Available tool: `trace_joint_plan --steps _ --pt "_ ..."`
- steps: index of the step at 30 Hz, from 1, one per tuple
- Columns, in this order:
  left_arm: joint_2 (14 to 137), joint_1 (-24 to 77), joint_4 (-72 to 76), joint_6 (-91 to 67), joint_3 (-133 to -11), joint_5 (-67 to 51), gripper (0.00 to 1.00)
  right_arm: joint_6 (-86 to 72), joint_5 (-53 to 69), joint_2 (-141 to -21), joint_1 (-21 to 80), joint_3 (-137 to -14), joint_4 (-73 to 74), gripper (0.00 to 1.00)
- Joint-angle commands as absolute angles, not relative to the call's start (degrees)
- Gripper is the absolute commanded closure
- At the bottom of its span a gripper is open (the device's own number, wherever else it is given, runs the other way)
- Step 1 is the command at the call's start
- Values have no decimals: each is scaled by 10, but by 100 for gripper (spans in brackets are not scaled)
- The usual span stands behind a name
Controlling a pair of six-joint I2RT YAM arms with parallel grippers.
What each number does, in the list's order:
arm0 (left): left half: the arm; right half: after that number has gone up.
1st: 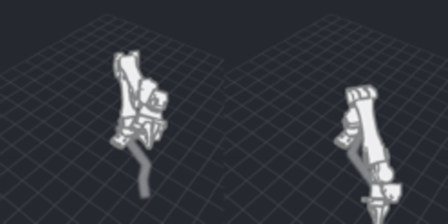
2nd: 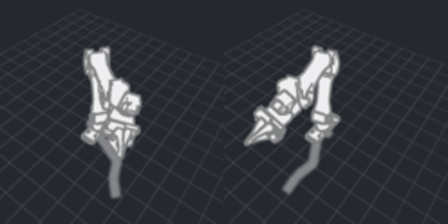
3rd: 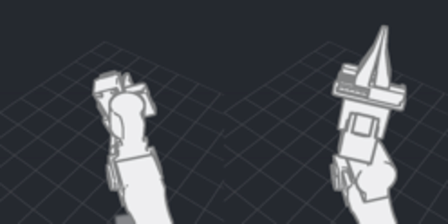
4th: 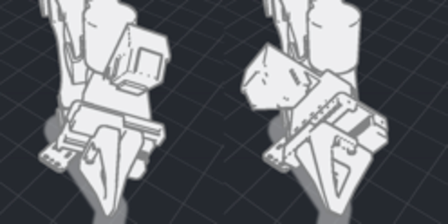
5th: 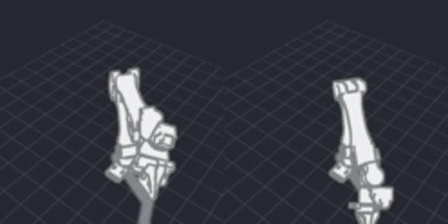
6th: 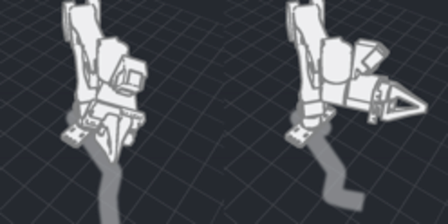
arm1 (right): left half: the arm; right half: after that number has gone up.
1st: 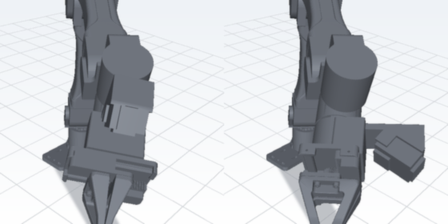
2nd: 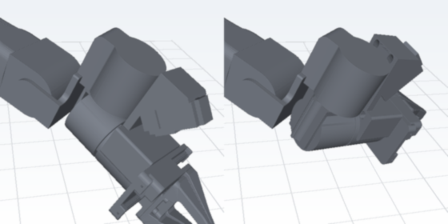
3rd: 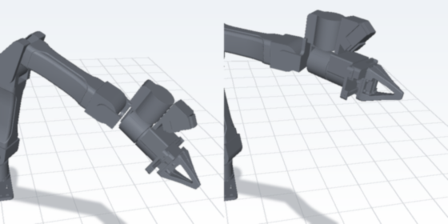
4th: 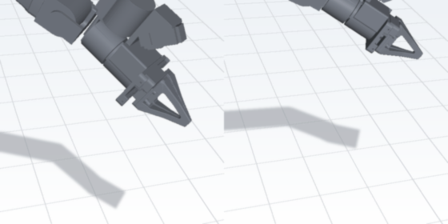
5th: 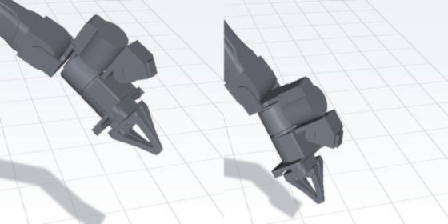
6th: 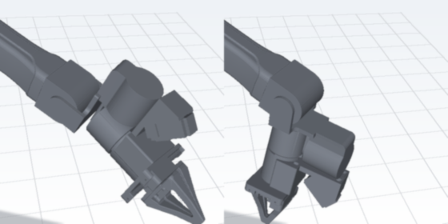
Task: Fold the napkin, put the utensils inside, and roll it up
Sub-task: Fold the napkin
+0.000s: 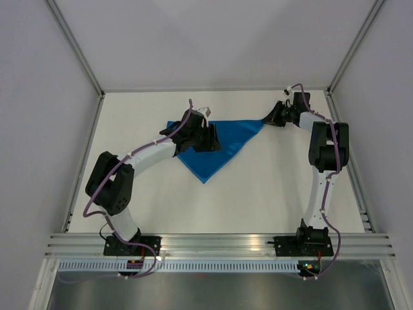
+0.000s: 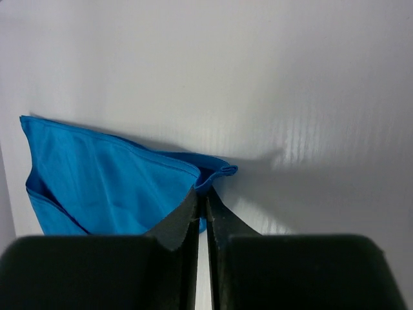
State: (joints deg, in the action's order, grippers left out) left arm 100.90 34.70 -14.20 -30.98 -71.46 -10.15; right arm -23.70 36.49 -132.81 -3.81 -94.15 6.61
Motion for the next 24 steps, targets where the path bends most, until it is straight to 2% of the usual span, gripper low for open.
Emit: trace_joint_plan --steps 1,6,14,18,24 --pt "953 333 -138 -343 -694 -84 41 -184 354 -1227 -19 -887 -17 90" --pt "904 324 -132 -368 -667 -61 40 -121 349 -1130 3 -816 -72 90" --pt "821 298 -134 -399 -622 -33 40 68 333 -995 132 -701 -58 91" --pt "788 282 -135 -424 -597 -29 40 177 316 -972 203 -668 -26 91" --pt "739 263 -128 -448 -553 -24 41 236 288 -976 287 -633 -4 91"
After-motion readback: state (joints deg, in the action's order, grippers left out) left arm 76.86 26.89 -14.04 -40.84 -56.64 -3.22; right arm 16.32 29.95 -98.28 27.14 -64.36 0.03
